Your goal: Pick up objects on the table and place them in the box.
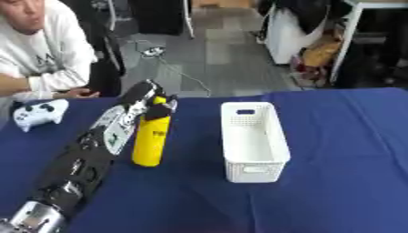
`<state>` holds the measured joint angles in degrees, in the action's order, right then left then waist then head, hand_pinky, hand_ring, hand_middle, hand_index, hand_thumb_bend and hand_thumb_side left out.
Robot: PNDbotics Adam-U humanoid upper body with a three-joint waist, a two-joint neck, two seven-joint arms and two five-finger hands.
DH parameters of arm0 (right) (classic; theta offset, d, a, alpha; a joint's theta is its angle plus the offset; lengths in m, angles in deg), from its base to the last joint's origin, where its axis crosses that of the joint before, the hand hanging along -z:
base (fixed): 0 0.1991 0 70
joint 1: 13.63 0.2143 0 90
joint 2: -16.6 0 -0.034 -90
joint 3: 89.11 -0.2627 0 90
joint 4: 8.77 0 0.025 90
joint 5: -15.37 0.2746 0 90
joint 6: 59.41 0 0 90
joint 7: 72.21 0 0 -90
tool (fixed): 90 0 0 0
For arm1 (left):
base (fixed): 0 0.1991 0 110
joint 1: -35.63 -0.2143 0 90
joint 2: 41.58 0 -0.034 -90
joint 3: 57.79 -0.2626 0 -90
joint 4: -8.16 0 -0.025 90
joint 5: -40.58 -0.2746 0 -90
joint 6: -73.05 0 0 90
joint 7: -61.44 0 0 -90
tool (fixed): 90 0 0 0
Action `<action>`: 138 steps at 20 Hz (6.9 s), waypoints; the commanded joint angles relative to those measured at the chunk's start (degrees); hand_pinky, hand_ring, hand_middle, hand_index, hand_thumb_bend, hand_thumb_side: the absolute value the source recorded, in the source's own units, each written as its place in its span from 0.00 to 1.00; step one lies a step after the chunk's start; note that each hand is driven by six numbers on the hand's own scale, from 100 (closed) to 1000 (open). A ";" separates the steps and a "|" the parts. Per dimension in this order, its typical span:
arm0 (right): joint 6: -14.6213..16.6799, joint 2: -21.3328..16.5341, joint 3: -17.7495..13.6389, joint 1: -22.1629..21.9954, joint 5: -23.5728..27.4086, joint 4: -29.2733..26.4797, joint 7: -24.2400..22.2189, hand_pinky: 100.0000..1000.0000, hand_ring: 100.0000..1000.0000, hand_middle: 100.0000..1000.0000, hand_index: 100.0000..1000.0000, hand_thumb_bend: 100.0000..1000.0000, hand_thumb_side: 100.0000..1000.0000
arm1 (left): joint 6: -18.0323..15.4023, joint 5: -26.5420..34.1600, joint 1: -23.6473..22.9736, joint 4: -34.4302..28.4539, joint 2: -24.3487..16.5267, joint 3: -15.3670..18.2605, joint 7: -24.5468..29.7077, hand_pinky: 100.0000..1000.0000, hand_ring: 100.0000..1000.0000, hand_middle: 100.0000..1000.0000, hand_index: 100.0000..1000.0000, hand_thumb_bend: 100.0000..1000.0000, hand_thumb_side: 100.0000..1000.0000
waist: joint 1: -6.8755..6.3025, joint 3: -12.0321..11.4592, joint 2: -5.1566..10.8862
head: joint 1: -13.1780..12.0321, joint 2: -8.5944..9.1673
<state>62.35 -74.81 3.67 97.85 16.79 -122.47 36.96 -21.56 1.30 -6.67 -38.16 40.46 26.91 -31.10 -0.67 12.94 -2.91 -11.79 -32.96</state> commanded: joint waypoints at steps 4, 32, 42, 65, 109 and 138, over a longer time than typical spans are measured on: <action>0.02 -0.54 -0.41 0.58 0.09 -0.89 0.05 0.00 0.13 0.13 0.29 0.05 0.78 | 1.09 3.43 1.46 -4.07 -1.71 -0.29 0.94 0.00 0.00 0.00 0.17 0.00 0.55 | 0.05 -0.09 0.73 | -0.84 0.40; -0.06 -0.46 -0.35 0.99 0.32 -0.89 -0.14 0.00 0.13 0.13 0.29 0.05 0.78 | 5.34 20.06 6.15 -9.58 1.81 -2.46 5.02 0.00 0.00 0.00 0.19 0.00 0.56 | -0.48 0.40 1.23 | -1.09 0.48; -0.09 -0.51 -0.27 1.25 0.61 -0.89 -0.43 0.00 0.13 0.13 0.29 0.05 0.77 | 6.56 23.05 8.06 -10.21 3.09 -3.34 7.12 0.00 0.00 0.00 0.19 0.00 0.56 | -0.89 0.73 1.72 | -1.03 0.86; -0.12 -0.29 0.25 2.43 1.59 -0.89 -1.21 0.00 0.13 0.13 0.29 0.06 0.77 | 7.47 25.25 11.74 -9.97 5.51 -4.22 8.30 0.00 0.00 0.00 0.20 0.00 0.56 | -2.10 1.99 2.52 | -2.24 2.03; 1.15 3.48 0.04 6.97 3.75 -0.89 -1.10 0.00 0.13 0.13 0.29 0.06 0.77 | -5.85 15.43 10.19 -6.73 9.10 -7.00 14.89 0.64 0.77 0.79 0.93 0.08 1.00 | -3.10 5.82 0.63 | -2.63 7.31; 0.49 -1.13 -0.82 -1.09 -0.74 -0.89 0.74 0.00 0.13 0.13 0.29 0.04 0.78 | -13.71 41.22 -17.82 -55.56 7.73 1.01 -3.17 0.48 0.59 0.70 0.81 0.17 0.82 | 1.72 -3.72 0.21 | 18.65 35.34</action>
